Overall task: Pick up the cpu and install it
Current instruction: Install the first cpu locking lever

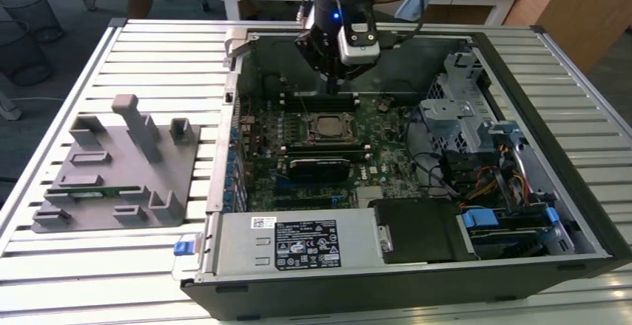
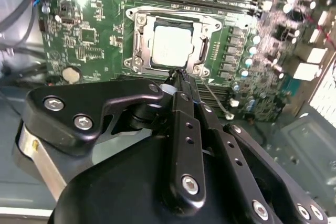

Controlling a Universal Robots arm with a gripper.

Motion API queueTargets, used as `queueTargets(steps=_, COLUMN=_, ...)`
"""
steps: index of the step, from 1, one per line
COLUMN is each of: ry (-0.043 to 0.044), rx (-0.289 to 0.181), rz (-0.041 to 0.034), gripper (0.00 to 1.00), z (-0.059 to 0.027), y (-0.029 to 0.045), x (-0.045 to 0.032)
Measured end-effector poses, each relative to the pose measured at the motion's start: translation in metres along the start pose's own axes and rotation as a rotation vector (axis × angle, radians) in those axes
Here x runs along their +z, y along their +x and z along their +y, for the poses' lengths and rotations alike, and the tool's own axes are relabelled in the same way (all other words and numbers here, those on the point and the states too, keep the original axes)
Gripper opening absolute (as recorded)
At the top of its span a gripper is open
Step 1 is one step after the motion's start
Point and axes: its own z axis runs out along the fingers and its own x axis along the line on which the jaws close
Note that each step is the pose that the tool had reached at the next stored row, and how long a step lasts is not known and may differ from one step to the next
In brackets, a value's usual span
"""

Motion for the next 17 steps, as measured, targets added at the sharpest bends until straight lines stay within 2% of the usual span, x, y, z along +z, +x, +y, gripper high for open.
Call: queueTargets(steps=17, ry=0.0031, rx=-0.309, rz=-0.0011, gripper=0.11, z=0.0000, y=0.0000, x=0.0017)
